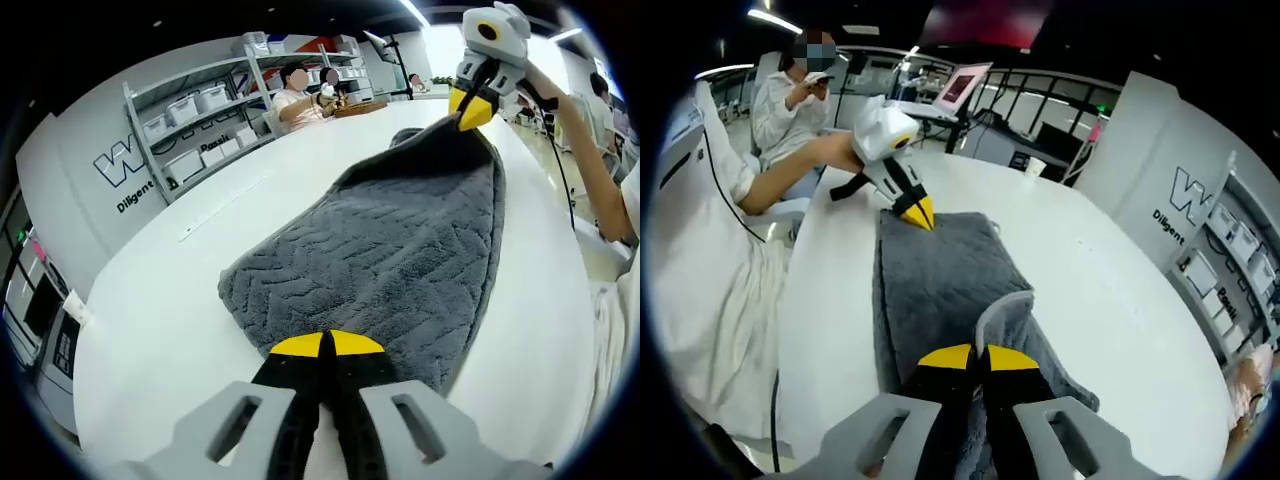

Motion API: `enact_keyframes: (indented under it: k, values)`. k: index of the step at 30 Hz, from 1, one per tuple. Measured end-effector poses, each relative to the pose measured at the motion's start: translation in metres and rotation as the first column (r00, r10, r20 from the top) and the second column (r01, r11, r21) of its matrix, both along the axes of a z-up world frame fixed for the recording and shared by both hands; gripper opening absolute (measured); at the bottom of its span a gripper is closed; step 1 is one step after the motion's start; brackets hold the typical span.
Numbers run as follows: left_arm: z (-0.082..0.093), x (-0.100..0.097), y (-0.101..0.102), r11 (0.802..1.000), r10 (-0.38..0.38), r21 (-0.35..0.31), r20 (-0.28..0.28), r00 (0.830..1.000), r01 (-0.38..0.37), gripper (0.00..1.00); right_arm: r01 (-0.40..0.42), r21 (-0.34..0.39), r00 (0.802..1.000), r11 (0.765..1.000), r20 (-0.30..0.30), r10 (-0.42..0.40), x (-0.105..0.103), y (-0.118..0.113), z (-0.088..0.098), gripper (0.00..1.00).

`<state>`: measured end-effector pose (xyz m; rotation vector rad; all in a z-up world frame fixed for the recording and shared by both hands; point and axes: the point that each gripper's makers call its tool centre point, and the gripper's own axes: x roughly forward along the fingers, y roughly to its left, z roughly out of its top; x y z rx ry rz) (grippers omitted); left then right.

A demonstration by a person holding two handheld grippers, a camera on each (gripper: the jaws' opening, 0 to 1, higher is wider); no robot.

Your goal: Open the folded towel by lifting each exposed corner and separating the folded layers until the towel lies flat within the target outline without major curled edges

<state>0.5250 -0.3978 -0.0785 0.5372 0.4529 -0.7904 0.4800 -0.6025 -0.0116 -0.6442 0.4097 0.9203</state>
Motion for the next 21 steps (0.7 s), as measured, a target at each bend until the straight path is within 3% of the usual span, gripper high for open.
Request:
enact_keyframes:
  k: [21]
  values:
    - [-0.001,0.0,0.001,1.0,0.0,-0.001,0.0,1.0,0.0,0.0,0.034,0.016,0.998,0.999,0.056,-0.035,0.013,-0.012,0.006,0.0]
